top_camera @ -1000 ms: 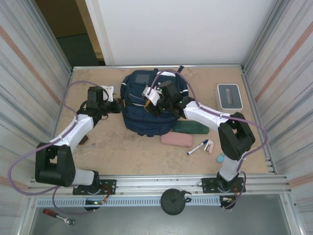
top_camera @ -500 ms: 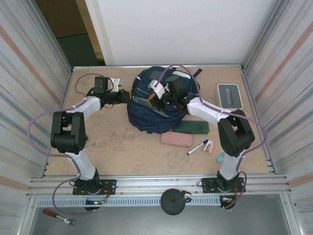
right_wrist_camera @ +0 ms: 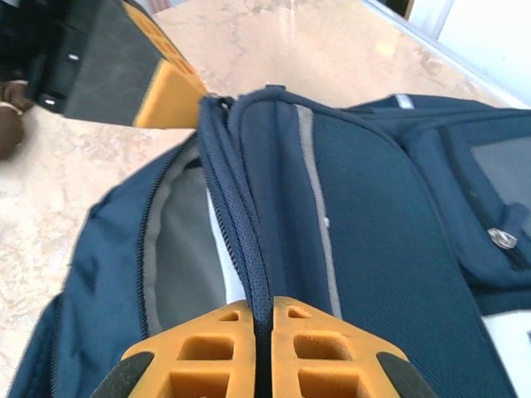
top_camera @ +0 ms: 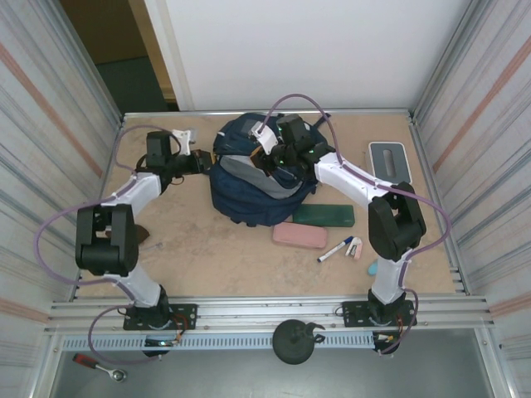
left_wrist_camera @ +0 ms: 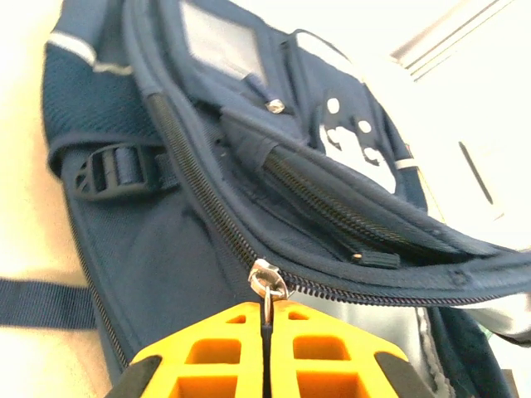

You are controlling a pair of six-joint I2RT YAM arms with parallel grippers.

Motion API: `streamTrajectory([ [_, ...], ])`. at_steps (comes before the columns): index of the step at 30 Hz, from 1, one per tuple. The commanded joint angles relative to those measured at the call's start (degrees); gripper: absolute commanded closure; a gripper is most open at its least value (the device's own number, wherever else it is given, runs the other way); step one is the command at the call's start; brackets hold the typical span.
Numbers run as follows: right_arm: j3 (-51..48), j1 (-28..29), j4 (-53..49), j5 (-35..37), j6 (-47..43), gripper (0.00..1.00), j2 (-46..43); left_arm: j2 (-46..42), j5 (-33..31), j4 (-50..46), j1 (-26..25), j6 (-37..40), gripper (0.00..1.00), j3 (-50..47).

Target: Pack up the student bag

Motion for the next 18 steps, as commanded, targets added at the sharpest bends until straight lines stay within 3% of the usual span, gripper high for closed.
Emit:
streamTrajectory([
  [1,1.37,-1.52,-2.41,5.25,-0.04,1.0,0.22,-5.78,0.73,5.63,0.11,0.47,1.0,-0.96],
  [10,9.14,-3.86,0.51,-6.94,4.95,1.0,2.99,-13.11,-0.03,5.55,-0.78,3.61,1.0,-4.28],
  [18,8.7,-6.75,2.52,-19.69,5.92,1.0,0.68,-8.38,-6.44,-0.04,1.26,4.41,1.0,-1.74],
])
